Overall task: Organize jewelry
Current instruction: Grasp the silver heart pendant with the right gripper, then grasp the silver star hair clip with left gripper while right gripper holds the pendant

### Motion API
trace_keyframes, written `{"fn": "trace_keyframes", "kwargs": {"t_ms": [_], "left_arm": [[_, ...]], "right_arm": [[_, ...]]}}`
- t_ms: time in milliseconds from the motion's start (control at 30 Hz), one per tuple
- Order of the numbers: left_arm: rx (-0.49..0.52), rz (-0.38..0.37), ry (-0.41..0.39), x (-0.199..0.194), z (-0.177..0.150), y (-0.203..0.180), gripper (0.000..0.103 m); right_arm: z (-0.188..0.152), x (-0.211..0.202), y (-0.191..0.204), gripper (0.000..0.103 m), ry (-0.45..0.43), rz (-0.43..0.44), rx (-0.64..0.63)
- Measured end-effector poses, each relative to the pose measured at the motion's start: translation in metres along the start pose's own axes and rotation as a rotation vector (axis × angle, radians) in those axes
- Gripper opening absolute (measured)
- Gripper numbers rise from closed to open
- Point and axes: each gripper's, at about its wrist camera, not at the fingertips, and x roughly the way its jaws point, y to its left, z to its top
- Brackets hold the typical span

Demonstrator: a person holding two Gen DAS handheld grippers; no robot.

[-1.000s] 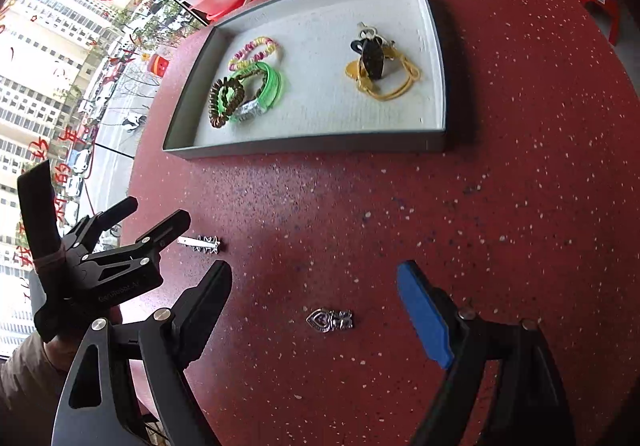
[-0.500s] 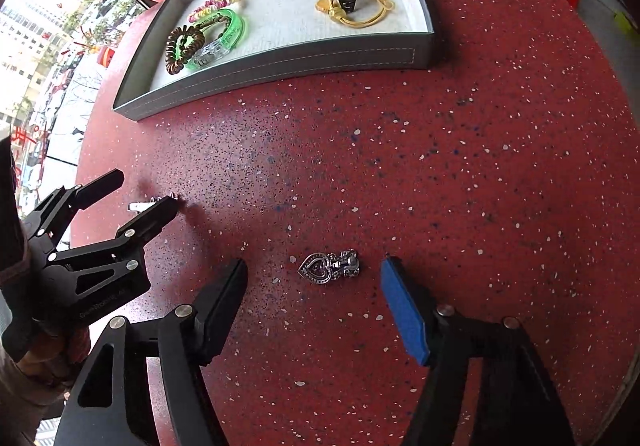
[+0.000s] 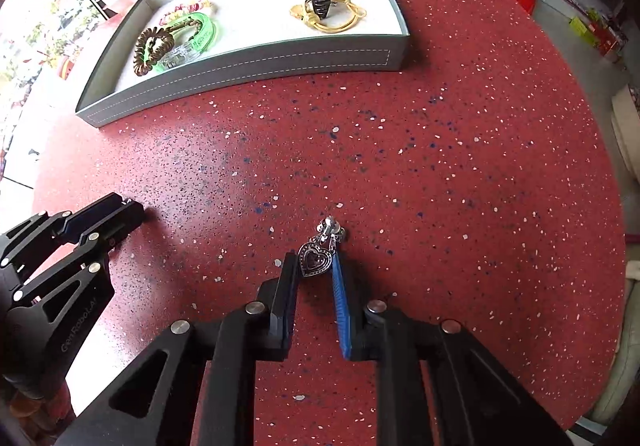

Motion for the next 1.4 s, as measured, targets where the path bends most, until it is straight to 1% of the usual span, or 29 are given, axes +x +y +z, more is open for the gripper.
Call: {"fn": "trace_keyframes", "kwargs": {"t_ms": [100, 167, 267, 367, 500, 533, 600, 667, 833, 933, 1000, 1067, 1100, 1133, 1167, 1200, 1233, 1333, 1400], "left_arm": [[-0.056, -0.035, 0.006, -0.002, -0.002, 0.007, 0.038], [-0.102, -0.054, 0.007, -0.005, -0.003, 0.014, 0.038], [-0.169, -0.084, 0.004, -0.010, -0.002, 0.028, 0.038], [-0.217, -0.095, -0.007, -0.017, 0.002, 0.037, 0.038], [-0.251, -0.102, -0.040, -0.028, 0.013, 0.047, 0.038], [-0.252, -0.101, -0.050, -0.030, 0.017, 0.047, 0.037], [-0.257, -0.106, -0.061, -0.032, 0.027, 0.050, 0.025], [-0.269, -0.113, -0.075, -0.030, 0.041, 0.058, 0.025], [-0.284, -0.100, -0.097, -0.027, 0.060, 0.065, 0.025], [-0.296, -0.076, -0.082, -0.026, 0.058, 0.065, 0.025], [-0.315, -0.038, -0.050, -0.022, 0.056, 0.063, 0.025], [-0.369, -0.017, -0.001, -0.014, 0.050, 0.062, 0.025], [-0.406, -0.023, 0.024, -0.009, 0.046, 0.061, 0.025], [-0.444, -0.033, 0.041, -0.005, 0.042, 0.059, 0.037], [-0.478, -0.033, 0.054, -0.002, 0.038, 0.057, 0.057], [-0.501, -0.023, 0.067, 0.000, 0.037, 0.053, 0.103], [-0.516, -0.001, 0.061, 0.000, 0.036, 0.050, 0.103], [-0.542, -0.001, 0.064, 0.008, 0.036, 0.038, 0.103], [-0.567, 0.037, 0.088, 0.018, 0.037, 0.034, 0.103]], "right_arm": [[-0.001, -0.002, -0.012, 0.018, -0.004, 0.070, 0.020], [0.000, -0.007, -0.026, 0.018, -0.012, 0.137, 0.057], [0.002, -0.012, -0.036, 0.018, -0.021, 0.179, 0.079], [0.010, -0.018, -0.044, 0.018, -0.029, 0.216, 0.088], [0.025, -0.031, -0.042, 0.018, -0.063, 0.253, 0.068], [0.031, -0.036, -0.040, 0.018, -0.072, 0.261, 0.062], [0.046, -0.042, -0.037, 0.018, -0.089, 0.277, 0.051], [0.058, -0.046, -0.036, 0.018, -0.106, 0.289, 0.044], [0.081, -0.052, -0.034, 0.018, -0.134, 0.301, 0.019], [0.087, -0.051, -0.032, 0.018, -0.131, 0.308, 0.012], [0.086, -0.048, -0.033, 0.018, -0.116, 0.314, 0.014], [0.082, -0.045, -0.034, 0.018, -0.096, 0.317, 0.013], [0.081, -0.043, -0.036, 0.018, -0.088, 0.317, 0.012], [0.078, -0.042, -0.037, 0.018, -0.081, 0.317, 0.010], [0.077, -0.041, -0.039, 0.018, -0.076, 0.317, 0.009], [0.074, -0.041, -0.042, 0.018, -0.072, 0.315, 0.009], [0.073, -0.041, -0.045, 0.018, -0.070, 0.313, 0.009], [0.071, -0.044, -0.056, 0.018, -0.072, 0.307, 0.013], [0.071, -0.045, -0.062, 0.018, -0.071, 0.303, 0.020]]}}
